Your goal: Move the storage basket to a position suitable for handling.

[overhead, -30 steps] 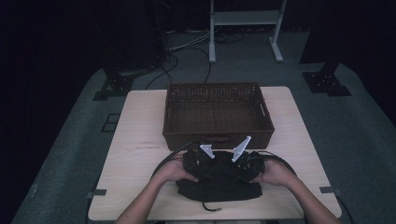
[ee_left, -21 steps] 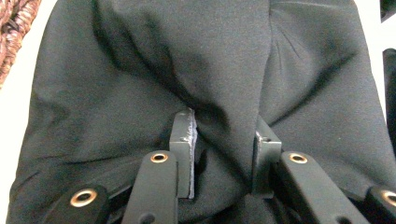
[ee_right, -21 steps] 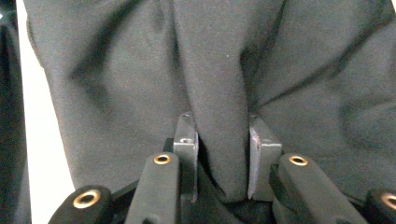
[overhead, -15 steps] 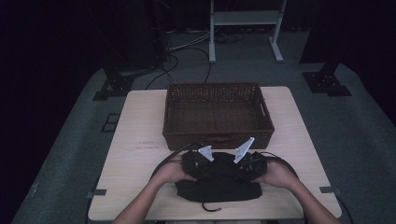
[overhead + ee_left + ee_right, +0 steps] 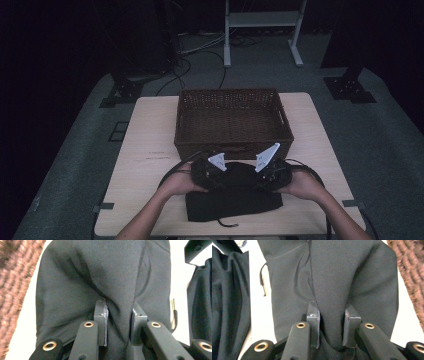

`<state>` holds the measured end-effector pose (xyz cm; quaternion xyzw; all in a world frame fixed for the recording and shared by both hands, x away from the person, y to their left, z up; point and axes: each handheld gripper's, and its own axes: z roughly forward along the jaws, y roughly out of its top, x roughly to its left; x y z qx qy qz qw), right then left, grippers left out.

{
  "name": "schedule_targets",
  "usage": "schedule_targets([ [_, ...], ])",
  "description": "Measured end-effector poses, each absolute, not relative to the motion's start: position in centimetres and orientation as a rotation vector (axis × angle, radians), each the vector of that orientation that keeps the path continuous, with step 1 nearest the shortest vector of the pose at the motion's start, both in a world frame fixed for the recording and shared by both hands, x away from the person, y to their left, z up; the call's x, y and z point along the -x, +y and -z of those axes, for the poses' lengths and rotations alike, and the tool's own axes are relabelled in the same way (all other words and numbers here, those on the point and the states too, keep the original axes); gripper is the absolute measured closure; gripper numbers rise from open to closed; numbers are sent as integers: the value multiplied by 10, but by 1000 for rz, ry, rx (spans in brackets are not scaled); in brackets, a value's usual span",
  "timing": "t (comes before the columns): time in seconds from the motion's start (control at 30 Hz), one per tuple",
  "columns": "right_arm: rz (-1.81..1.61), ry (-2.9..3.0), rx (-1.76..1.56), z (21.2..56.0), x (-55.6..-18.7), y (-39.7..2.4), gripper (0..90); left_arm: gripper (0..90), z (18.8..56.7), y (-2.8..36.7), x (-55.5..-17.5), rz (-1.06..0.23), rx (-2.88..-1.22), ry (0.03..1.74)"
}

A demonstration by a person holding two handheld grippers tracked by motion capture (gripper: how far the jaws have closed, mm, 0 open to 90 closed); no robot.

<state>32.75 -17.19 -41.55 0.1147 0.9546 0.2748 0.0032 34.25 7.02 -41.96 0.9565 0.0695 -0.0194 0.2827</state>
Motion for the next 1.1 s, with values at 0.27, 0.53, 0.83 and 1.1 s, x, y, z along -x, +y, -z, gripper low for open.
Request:
schedule_targets([
  [0.27, -883, 2959, -323, 393, -324, -172, 715, 727, 395, 72, -338, -5, -2569, 158],
  [0.53, -916, 2941, -302, 370, -321, -173, 715, 728, 369, 72, -335, -45, -2570, 141],
  [0.83, -951, 2901, -287, 342, -322, -176, 716, 728, 337, 71, -337, -110, -2581, 117],
  [1.1, -983, 2876, -287, 322, -326, -177, 716, 728, 313, 71, -341, -143, -2589, 112],
])
